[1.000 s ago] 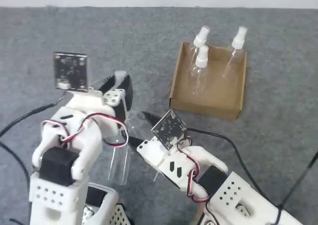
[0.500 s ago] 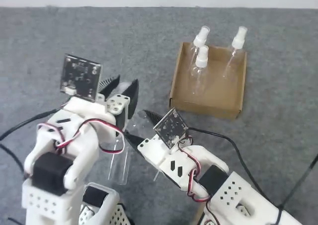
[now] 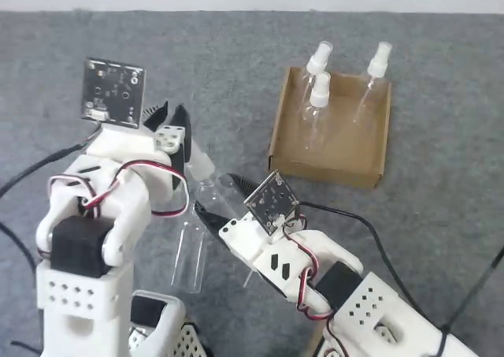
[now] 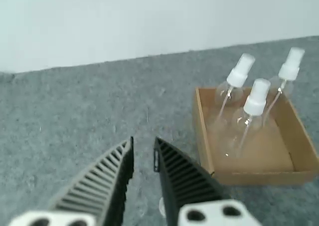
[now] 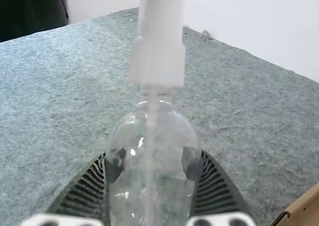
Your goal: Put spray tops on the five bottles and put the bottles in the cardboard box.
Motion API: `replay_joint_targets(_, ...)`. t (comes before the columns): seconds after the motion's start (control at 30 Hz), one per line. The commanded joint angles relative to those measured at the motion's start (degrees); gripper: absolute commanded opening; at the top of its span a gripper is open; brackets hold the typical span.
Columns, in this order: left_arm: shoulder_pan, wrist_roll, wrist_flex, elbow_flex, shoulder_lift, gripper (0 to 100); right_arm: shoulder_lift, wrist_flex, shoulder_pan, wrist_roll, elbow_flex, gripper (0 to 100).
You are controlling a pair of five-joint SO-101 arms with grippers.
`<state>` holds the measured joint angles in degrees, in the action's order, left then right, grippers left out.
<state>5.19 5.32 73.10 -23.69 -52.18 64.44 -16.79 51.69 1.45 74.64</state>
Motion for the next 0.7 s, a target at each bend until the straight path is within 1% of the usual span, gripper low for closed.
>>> replay_joint_targets(0.0,0.1,-0.6,2.2,1.9,0.2,2,2.2,1.5,-0.7,0.6,-0.5,0.6)
replay_joint_targets(0.07,0.6,-0.6,3.3,1.9,0.2,2,2.2,1.5,-0.7,0.6,-0.5,0.6)
replay_joint_targets(0.23,6.7,-0.6,5.8,1.8,0.2,2,2.2,1.5,-0.7,0.6,-0.5,0.6)
replay_joint_targets(0.33,9.0,-0.6,5.7,0.0,0.2,2,2.2,1.5,-0.7,0.6,-0.5,0.6)
replay_joint_targets(0.5,8.9,-0.8,2.9,-0.2,0.2,2,2.2,1.5,-0.7,0.6,-0.5,0.6)
replay_joint_targets(0.63,8.7,-4.9,3.3,5.5,0.1,2,2.2,1.5,-0.7,0.6,-0.3,0.6)
replay_joint_targets(0.67,7.7,-5.5,3.3,7.3,0.0,2,2.4,1.5,-0.7,0.6,-0.1,0.6)
